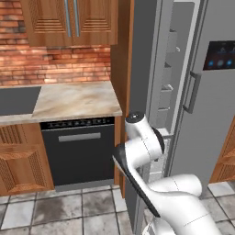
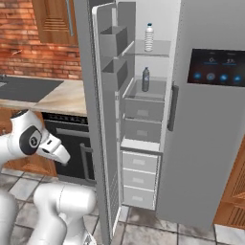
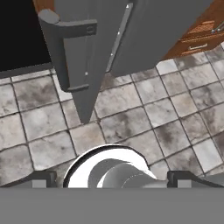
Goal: Take the bottled waters from the counter and place them in the freezer to freeze. Close the freezer door after placing the bottles.
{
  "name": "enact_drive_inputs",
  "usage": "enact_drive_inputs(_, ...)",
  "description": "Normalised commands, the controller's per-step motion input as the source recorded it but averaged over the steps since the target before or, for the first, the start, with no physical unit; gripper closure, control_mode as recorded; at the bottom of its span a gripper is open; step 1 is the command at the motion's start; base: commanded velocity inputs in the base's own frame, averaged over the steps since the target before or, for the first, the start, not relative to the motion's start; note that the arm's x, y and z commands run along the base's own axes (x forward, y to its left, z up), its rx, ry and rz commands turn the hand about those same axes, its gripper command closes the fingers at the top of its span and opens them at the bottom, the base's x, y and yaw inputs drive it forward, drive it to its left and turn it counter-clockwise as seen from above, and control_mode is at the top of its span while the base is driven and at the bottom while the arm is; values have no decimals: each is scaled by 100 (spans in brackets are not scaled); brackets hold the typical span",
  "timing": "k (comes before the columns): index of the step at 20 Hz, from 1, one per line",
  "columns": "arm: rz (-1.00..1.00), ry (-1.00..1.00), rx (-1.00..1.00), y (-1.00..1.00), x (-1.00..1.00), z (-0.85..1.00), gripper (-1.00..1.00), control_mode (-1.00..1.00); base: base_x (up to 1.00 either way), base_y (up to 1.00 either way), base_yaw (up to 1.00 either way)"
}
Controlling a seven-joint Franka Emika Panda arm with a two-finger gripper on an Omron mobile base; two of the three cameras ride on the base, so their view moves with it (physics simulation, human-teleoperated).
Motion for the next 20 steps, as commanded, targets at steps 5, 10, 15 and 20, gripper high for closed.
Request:
enact_drive_inputs(5,-16,1,-14,34,50,-1,-100,-100,0,0,0)
enact_drive_inputs(10,-16,-4,-10,24,31,-2,-100,-100,0,0,0)
enact_drive_inputs(15,-5,-1,-5,3,2,-1,-100,-100,0,0,0)
enact_drive_inputs(20,-7,-5,-19,22,24,12,-100,-100,0,0,0)
